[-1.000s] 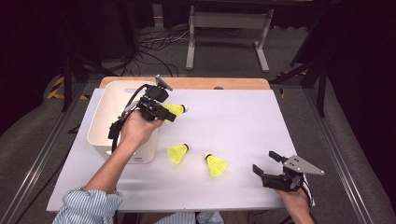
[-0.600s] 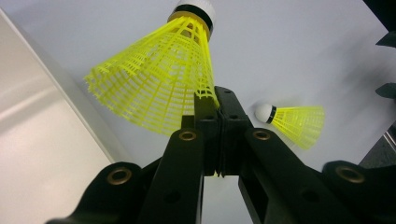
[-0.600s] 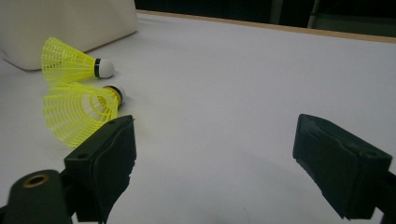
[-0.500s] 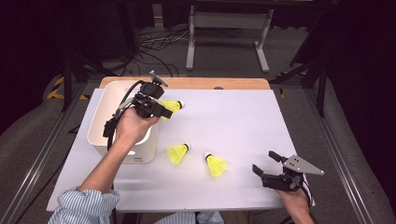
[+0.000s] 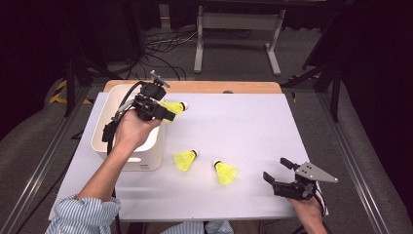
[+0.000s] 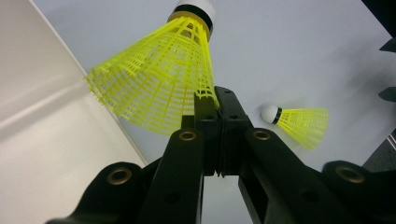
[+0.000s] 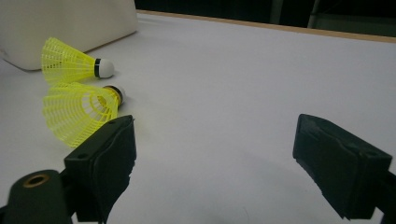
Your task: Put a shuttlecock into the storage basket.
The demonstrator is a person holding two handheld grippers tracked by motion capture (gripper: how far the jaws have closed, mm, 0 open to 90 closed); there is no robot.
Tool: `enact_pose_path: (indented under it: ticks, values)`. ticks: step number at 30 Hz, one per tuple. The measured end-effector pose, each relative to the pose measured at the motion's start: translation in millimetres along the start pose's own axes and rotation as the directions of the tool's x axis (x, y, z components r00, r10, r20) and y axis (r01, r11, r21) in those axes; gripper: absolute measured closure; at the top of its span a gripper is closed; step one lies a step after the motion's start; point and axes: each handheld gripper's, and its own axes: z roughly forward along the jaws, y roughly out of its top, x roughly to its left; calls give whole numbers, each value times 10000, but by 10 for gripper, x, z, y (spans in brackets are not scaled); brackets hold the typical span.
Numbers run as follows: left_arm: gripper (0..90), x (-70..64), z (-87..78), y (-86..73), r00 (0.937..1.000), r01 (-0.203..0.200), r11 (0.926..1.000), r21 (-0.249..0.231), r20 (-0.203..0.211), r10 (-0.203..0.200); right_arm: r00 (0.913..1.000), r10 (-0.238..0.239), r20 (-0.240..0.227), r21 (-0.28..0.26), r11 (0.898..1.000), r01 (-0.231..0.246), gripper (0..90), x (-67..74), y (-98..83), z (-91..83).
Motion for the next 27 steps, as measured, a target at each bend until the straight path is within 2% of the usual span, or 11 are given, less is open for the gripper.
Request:
enact_pose_path:
  ticks: [27]
  values:
    - [891, 213, -123, -101, 9983, 527, 9984, -220, -256, -533, 10000, -2, 6, -5, 10000, 2, 139, 0, 0, -2]
